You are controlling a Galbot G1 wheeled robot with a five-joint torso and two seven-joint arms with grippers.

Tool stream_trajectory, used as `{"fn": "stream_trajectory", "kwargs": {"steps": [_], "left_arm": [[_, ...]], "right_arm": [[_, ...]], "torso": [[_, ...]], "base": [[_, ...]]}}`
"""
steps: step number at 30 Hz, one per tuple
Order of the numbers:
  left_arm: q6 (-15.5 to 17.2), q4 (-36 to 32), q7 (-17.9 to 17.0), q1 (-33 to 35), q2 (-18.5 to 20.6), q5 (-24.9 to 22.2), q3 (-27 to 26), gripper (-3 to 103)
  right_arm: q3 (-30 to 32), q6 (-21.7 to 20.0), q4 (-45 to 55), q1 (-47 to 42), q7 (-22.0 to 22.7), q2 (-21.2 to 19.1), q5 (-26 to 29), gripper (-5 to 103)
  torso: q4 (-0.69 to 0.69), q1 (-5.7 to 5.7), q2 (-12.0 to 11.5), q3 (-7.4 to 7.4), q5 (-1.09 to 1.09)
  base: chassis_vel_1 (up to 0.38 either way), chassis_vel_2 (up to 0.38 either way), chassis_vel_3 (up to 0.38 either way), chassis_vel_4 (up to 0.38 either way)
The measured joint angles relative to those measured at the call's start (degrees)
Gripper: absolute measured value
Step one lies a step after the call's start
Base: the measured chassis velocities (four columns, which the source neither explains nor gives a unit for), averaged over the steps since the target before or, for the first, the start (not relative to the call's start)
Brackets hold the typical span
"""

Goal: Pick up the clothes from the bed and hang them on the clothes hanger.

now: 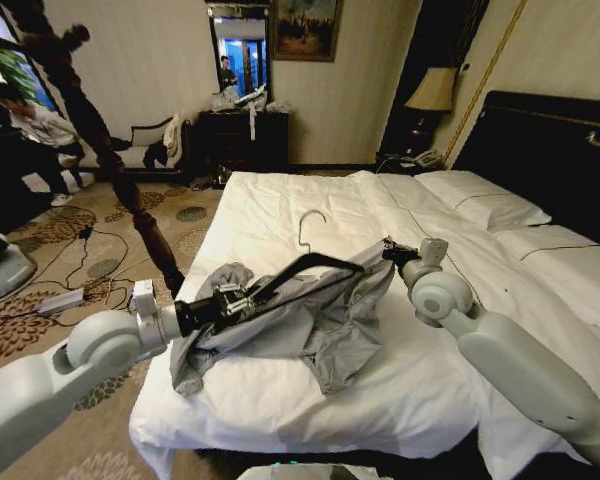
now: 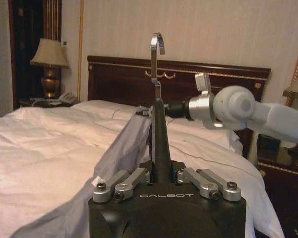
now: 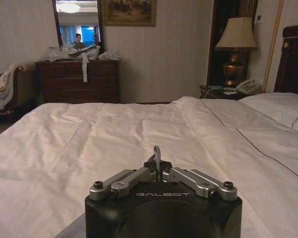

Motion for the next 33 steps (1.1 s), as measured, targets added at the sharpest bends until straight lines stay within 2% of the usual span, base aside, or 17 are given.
{"fn": "stream_trajectory", "kwargs": {"steps": [8, 10, 13, 17, 25, 29, 33], "left_arm": [[-0.31, 2.43, -1.65, -1.86, -2.57, 3.74, 5.47, 18], [-0.36, 3.14, -3.03, -3.37, -4.16, 4.27, 7.27, 18], [-0.34, 3.79, -4.93, -4.56, -6.27, 4.39, 8.3, 18], [-0.16, 5.1, -5.15, -4.92, -7.1, 4.79, 10.55, 18], [-0.15, 7.18, -5.16, -6.24, -8.32, 5.77, 14.04, 18], [-0.09, 7.6, -5.14, -8.63, -8.61, 5.23, 16.93, 18], [-0.05, 8.87, -5.73, -11.61, -10.61, 4.0, 20.32, 18]], "right_arm": [[-1.07, -0.18, 3.19, 1.31, 0.98, -0.18, 1.9, 0], [-1.94, -0.44, 3.97, 2.41, 1.12, 0.0, 3.53, 0], [-3.66, -0.51, 4.5, 3.98, 0.72, 0.8, 4.32, 0], [-4.64, -0.53, 5.7, 4.26, 0.61, 0.93, 4.76, 0], [-5.67, -0.58, 7.47, 5.26, 0.65, 1.13, 7.11, 0], [-5.83, -0.58, 9.05, 5.72, 1.59, 1.3, 10.14, 0], [-5.82, -0.58, 10.87, 5.97, 2.97, 1.76, 13.51, 0]], "torso": [[0.01, 0.0, 0.0, 0.0, -0.01], [-0.03, 0.0, 0.0, 0.0, -0.02], [0.04, 0.01, 0.0, 0.0, 0.0], [0.0, 0.01, 0.0, 0.0, -0.01], [0.02, 0.01, 0.0, 0.01, -0.01], [-0.01, 0.0, 0.0, 0.0, 0.0], [0.01, 0.01, 0.0, 0.01, 0.0]], "base": [[0.0, 0.0, 0.0, 0.0], [0.0, 0.0, 0.0, 0.0], [0.0, 0.0, 0.0, 0.0], [0.0, 0.0, 0.0, 0.0], [0.0, 0.0, 0.0, 0.0], [0.0, 0.0, 0.0, 0.0], [0.0, 0.0, 0.0, 0.0]]}}
